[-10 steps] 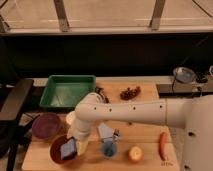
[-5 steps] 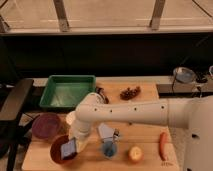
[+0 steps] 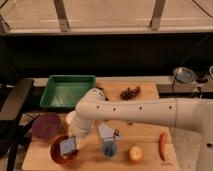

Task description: Place sponge in purple bowl

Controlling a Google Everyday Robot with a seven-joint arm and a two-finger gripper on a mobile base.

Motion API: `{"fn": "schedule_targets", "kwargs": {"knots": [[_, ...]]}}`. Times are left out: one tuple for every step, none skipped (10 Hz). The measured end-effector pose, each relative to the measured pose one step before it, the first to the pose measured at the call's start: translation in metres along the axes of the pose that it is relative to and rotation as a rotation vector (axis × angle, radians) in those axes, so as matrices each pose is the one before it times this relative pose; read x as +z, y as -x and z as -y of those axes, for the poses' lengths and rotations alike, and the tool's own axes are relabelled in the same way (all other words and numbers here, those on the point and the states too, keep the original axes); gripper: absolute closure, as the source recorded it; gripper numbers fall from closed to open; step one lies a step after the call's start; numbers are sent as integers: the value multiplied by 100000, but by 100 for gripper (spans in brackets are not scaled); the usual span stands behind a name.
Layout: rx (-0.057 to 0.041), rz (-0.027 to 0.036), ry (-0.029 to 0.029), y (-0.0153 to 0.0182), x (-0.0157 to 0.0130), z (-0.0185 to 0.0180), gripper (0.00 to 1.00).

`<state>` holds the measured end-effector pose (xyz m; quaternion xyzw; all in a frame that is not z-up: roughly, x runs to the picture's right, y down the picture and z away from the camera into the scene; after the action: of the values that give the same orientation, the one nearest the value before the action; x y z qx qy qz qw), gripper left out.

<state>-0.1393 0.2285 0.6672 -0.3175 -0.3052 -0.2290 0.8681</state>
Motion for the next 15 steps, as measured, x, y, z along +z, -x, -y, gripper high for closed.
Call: {"fn": "schedule_targets", "kwargs": {"knots": [[-679,-318,-2688,308,-2306,327,100],[-348,-230,-2421,179,-1835,378,100],[-544,-177,-2879,223,-1974,564,100],[-1139,1,-2868,349,-1793,887,100],[-1489,648,-2629,249,-1560,1390,100],[-1065,773,-903,279,-510,1014,100],[-1162,1230,-633,265,-156,1317,100],[-1434,1409,-113,82,387,1233,100],[-1869,1846,125,-48,1048,1505,100],[-1837,2303,178,-126,1569,1470,100],[-2015,2965,248,117,1958,1406,100],[-473,753,26,-61,583,404,100],[-48,94,-44,-18,76,75,100],[166,-69,-86,-88,-53,-32,100],[119,-55,-51,-67,-32,-27,100]]}}
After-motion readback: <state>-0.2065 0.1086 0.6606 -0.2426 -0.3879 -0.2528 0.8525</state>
